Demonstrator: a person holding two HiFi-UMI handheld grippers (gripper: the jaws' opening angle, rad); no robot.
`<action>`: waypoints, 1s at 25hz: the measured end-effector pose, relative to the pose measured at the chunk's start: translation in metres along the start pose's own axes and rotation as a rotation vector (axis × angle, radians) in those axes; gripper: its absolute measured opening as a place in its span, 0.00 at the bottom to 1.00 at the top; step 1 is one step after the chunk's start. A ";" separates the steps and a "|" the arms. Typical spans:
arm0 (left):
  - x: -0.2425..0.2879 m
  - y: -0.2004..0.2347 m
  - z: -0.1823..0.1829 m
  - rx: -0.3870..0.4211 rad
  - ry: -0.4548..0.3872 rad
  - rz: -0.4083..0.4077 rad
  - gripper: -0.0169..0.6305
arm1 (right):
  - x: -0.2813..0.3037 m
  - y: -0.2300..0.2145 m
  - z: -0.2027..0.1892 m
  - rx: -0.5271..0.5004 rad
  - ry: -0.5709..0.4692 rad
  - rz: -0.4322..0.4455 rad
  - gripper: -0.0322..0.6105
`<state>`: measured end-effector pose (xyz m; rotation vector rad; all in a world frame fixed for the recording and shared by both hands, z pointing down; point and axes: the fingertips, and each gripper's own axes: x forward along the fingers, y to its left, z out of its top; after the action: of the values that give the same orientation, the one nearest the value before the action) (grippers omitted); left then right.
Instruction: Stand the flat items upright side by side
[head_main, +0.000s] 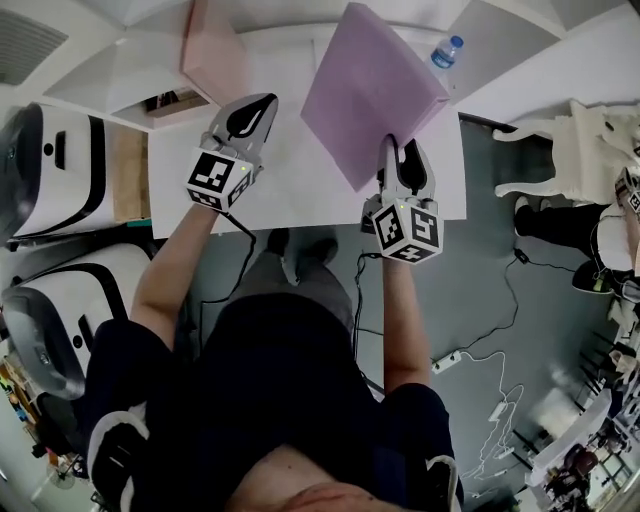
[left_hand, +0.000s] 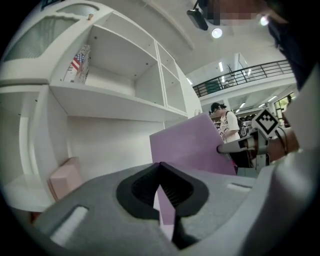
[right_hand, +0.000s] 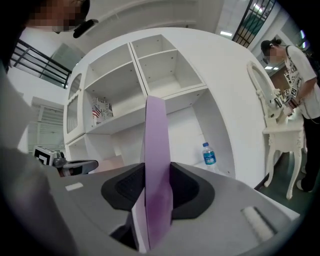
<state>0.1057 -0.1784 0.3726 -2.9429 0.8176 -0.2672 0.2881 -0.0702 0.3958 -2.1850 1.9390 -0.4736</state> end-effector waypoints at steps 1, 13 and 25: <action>-0.007 0.003 0.001 0.000 -0.001 0.023 0.03 | 0.004 0.004 0.001 -0.004 0.001 0.013 0.28; -0.093 0.037 -0.004 -0.047 0.004 0.239 0.03 | 0.050 0.066 -0.006 -0.124 0.004 0.105 0.28; -0.155 0.078 -0.015 -0.066 -0.004 0.301 0.03 | 0.101 0.120 -0.029 -0.218 -0.006 0.070 0.28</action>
<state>-0.0669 -0.1653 0.3553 -2.8222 1.2716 -0.2156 0.1764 -0.1840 0.3940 -2.2301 2.1461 -0.2554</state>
